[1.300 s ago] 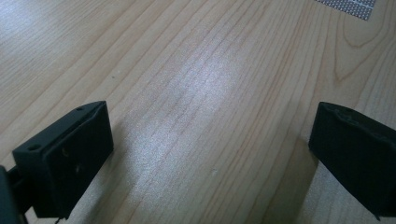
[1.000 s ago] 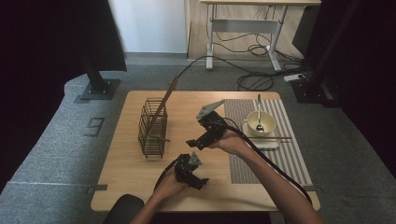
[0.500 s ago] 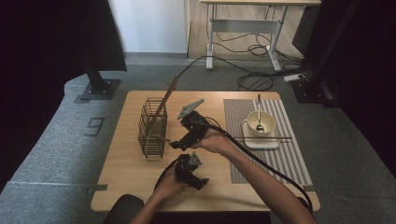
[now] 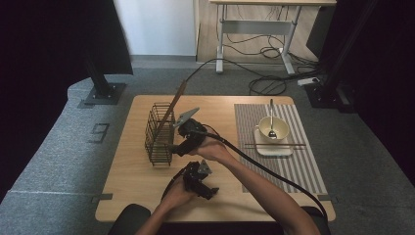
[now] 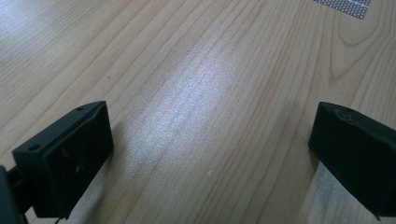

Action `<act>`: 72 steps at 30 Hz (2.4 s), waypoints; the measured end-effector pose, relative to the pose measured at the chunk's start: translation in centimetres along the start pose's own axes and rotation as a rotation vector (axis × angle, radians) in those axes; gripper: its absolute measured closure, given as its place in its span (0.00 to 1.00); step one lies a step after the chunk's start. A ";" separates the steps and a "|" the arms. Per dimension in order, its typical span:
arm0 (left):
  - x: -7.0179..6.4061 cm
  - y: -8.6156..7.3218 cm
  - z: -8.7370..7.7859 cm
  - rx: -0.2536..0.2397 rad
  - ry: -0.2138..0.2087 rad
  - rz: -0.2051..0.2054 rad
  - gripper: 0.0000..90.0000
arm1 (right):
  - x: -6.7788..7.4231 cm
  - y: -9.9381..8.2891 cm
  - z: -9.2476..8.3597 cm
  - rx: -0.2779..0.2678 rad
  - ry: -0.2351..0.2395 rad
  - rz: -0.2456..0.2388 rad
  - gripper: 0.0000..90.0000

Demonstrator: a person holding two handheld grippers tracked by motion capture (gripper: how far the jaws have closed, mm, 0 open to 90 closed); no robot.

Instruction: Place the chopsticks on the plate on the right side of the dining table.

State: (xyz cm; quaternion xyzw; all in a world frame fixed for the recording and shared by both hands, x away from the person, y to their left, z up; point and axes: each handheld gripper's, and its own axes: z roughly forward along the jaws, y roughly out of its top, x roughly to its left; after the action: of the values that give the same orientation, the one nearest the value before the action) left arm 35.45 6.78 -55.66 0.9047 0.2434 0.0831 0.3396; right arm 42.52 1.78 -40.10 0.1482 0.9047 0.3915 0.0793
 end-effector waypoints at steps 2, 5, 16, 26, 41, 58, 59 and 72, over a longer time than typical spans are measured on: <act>0.0 0.0 0.0 0.003 -0.001 0.002 0.00 | -0.3 -0.1 -0.1 -0.010 -0.008 0.015 0.26; 0.0 0.0 0.0 0.001 -0.001 -0.003 0.00 | -0.8 -0.2 -0.2 -0.022 -0.054 0.013 0.33; 0.0 0.0 -0.1 0.007 -0.001 0.008 0.00 | -1.8 -0.3 0.3 -0.072 -0.037 0.043 0.58; 0.0 0.0 -0.1 0.010 -0.003 0.010 0.00 | -1.3 -0.2 1.0 -0.085 -0.052 -0.007 0.85; -0.1 0.0 0.0 -0.001 -0.006 0.005 0.00 | -1.0 0.3 -1.2 -0.084 -0.045 -0.049 0.92; -0.3 0.1 0.1 -0.005 0.002 0.004 0.00 | -1.8 0.6 -6.0 -0.112 0.024 0.005 0.92; -0.3 0.1 0.2 -0.005 0.003 0.004 0.00 | -1.9 0.6 -6.4 -0.114 0.028 0.011 0.92; -0.5 0.2 0.2 -0.005 0.005 -0.003 0.00 | -2.5 0.4 -11.0 -0.159 0.029 0.036 0.92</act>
State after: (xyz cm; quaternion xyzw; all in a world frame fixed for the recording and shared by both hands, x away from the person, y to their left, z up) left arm 35.15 6.31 -55.70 0.9033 0.2453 0.0854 0.3413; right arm 42.05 -6.34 -32.22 0.1518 0.8689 0.4658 0.0706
